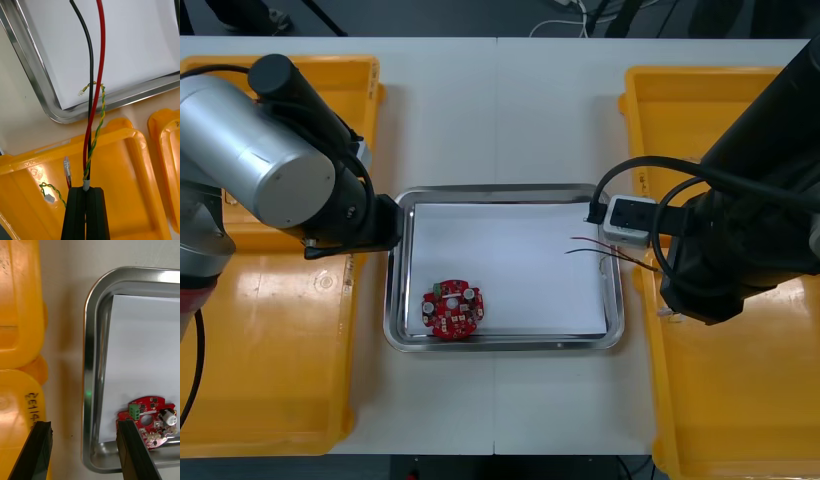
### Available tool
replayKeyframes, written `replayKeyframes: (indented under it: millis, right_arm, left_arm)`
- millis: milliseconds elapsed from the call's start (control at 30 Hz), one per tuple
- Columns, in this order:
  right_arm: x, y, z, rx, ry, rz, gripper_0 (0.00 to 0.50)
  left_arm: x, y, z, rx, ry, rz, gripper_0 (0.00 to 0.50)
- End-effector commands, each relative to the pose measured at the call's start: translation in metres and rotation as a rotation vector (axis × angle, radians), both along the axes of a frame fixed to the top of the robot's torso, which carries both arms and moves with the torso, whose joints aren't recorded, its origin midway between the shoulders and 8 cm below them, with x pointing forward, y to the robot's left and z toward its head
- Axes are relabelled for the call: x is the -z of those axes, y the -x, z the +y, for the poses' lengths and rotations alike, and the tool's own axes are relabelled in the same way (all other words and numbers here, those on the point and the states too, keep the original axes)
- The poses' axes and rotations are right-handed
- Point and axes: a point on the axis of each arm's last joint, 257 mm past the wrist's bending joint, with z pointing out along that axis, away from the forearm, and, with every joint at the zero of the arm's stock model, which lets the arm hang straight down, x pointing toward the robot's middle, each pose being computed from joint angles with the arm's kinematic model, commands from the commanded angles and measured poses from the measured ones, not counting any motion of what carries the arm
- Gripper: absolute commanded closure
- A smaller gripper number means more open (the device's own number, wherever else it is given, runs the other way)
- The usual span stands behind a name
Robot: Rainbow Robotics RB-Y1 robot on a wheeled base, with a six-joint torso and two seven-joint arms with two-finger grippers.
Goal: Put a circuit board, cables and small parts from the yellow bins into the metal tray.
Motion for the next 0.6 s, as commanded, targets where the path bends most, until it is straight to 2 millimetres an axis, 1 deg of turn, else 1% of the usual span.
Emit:
replayKeyframes:
  millis: [33,100,200,300,433,500,600]
  right_arm:
    - [-0.005,-0.012,0.024,-0.108,0.045,-0.038,0.500]
    - [-0.002,-0.015,0.029,-0.110,0.045,-0.036,0.500]
    - [0.002,-0.020,0.042,-0.116,0.027,-0.027,0.500]
    - [0.005,-0.022,0.049,-0.129,0.026,-0.014,0.500]
    - [0.008,-0.028,0.056,-0.151,0.060,-0.030,0.500]
    - [0.011,-0.033,0.059,-0.169,0.088,-0.048,0.500]
    - [0.015,-0.035,0.067,-0.193,0.100,-0.061,0.500]
  left_arm:
    - [-0.048,-0.009,0.027,0.023,-0.036,-0.056,0.000]
    - [-0.055,-0.008,0.035,0.021,-0.034,-0.054,0.000]
    - [-0.073,-0.016,0.045,0.033,-0.028,-0.092,0.000]
    - [-0.085,-0.023,0.059,0.039,-0.033,-0.111,0.000]
    - [-0.094,-0.029,0.073,0.048,-0.035,-0.106,0.000]
    - [-0.098,-0.035,0.084,0.051,-0.047,-0.104,0.000]
    - [-0.102,-0.041,0.098,0.052,-0.060,-0.096,0.000]
